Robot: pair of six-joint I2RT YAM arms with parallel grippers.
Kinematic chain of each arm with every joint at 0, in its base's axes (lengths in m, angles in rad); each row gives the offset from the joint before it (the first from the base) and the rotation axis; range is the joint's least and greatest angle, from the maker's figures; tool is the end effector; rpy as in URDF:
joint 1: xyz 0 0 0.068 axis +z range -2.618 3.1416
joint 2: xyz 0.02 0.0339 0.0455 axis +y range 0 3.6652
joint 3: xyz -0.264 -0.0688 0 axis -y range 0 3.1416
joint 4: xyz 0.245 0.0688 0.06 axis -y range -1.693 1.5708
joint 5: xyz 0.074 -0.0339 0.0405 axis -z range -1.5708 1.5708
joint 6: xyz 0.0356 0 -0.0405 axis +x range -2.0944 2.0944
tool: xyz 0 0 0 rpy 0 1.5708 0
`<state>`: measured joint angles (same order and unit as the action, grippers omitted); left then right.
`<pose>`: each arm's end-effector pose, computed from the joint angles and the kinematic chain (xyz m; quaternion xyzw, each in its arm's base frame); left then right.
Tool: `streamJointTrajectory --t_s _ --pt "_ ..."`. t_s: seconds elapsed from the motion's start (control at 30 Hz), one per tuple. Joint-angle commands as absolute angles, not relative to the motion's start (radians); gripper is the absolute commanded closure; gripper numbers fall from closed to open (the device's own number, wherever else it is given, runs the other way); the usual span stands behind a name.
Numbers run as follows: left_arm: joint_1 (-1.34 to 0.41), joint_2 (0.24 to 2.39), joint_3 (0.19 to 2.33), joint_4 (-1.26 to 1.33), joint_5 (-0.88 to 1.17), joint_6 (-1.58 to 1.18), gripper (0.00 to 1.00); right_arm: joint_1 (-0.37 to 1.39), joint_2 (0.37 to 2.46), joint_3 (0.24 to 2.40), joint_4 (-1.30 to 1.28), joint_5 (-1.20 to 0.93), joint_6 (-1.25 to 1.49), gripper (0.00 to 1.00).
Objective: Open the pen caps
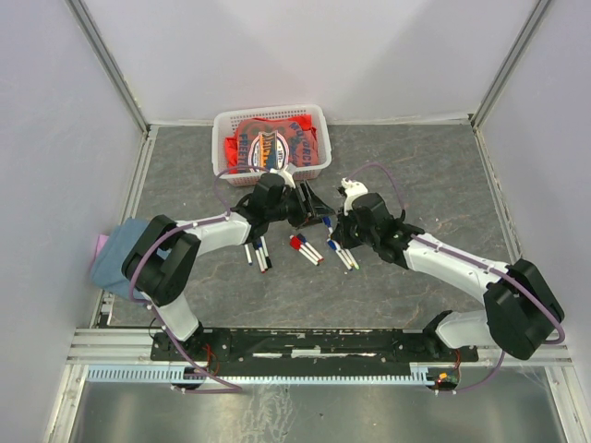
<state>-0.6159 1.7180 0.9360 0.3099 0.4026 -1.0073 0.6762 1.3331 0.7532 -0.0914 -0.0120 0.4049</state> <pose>0.2939 -0.2251 0.1960 -0.0601 0.8400 -0.4885 0.2284 0.2193 0.1765 0.2179 -0.1244 0.8919 0.2283 0.3700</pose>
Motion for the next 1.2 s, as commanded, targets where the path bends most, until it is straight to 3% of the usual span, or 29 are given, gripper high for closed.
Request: streamJointTrajectory --t_s 0.0,0.7,0.93,1.07,1.13,1.17 --pt "-0.623 1.714 0.927 0.372 0.423 -1.055 0.36 0.689 1.312 0.761 -0.028 -0.047 0.431 0.99" --pt "-0.627 1.721 0.908 0.419 0.437 -1.074 0.58 0.709 1.321 0.762 0.014 -0.045 0.457 0.99" --pt "-0.63 1.726 0.903 0.436 0.445 -1.075 0.79 0.709 1.317 0.754 0.017 -0.038 0.459 0.99" --pt "-0.631 1.725 0.897 0.446 0.449 -1.078 0.97 0.708 1.306 0.75 0.013 -0.035 0.459 0.99" --pt "-0.63 1.721 0.892 0.453 0.448 -1.077 0.97 0.707 1.296 0.746 0.012 -0.033 0.463 0.97" --pt "-0.63 1.719 0.89 0.457 0.452 -1.077 0.97 0.707 1.286 0.74 0.016 -0.035 0.467 0.9"
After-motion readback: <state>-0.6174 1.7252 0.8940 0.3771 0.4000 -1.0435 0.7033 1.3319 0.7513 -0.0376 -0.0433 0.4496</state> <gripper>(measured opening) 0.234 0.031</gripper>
